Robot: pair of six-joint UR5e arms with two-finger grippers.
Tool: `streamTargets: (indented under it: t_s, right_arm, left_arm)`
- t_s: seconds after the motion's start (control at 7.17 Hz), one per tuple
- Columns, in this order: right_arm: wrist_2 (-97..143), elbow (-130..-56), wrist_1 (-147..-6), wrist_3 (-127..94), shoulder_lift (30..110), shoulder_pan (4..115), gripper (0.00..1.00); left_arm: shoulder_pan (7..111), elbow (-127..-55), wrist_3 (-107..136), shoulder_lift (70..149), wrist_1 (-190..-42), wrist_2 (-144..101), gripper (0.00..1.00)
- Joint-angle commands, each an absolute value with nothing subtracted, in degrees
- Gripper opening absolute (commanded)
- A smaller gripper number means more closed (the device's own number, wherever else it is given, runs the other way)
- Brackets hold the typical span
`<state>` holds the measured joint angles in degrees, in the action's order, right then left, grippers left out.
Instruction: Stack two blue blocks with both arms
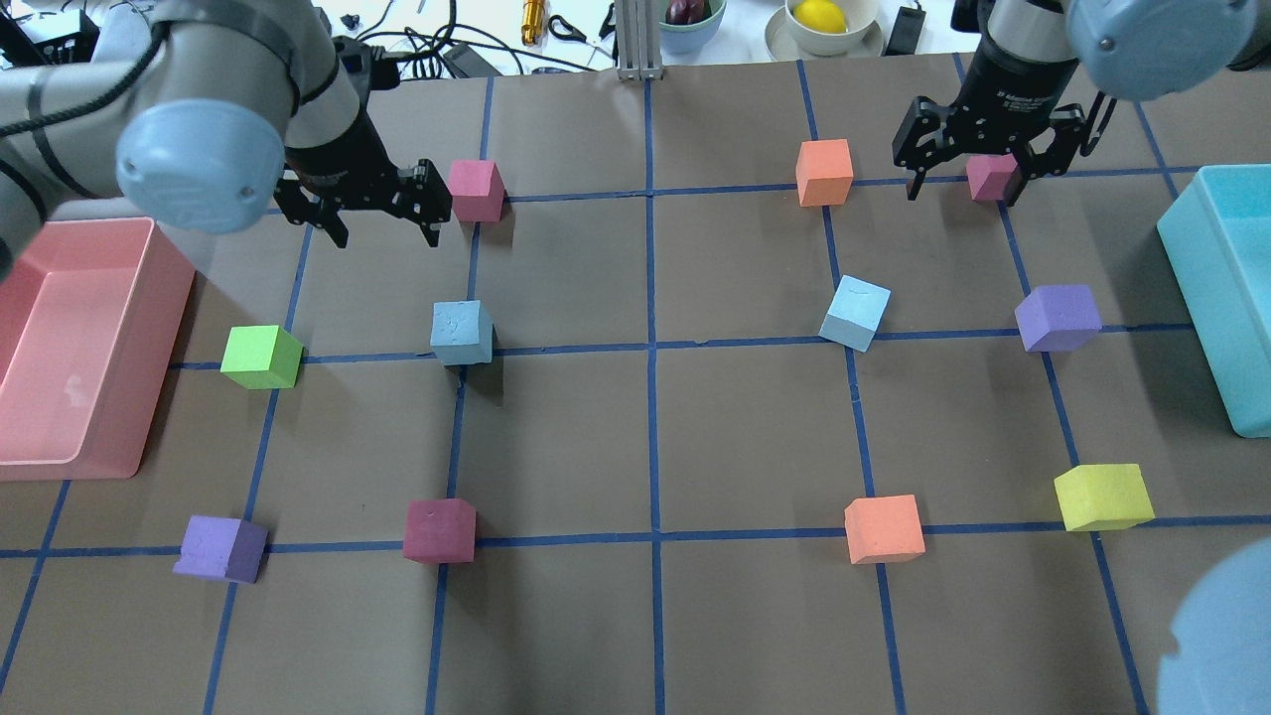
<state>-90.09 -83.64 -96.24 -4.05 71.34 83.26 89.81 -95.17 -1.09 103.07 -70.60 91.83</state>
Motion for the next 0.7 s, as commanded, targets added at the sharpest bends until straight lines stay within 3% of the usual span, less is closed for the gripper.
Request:
streamTargets:
  t_s: [0.0, 0.14, 0.56]
  right_arm:
    - [-83.81, -87.17, -104.27, -8.96, 68.12, 83.67, 1.0]
    - [-80.98, -89.54, -110.68, -11.05, 66.64, 83.93, 1.0]
    - [-80.77, -96.22, -112.06, -17.31, 63.81, 84.55, 1.0]
  left_arm:
    - [89.82, -104.73, -0.79, 106.51, -56.3, 90.71, 1.0]
    - [89.82, -107.11, -0.7, 108.09, -53.81, 90.62, 1.0]
    - [89.82, -107.58, -0.26, 111.96, -50.1, 86.84, 1.0]
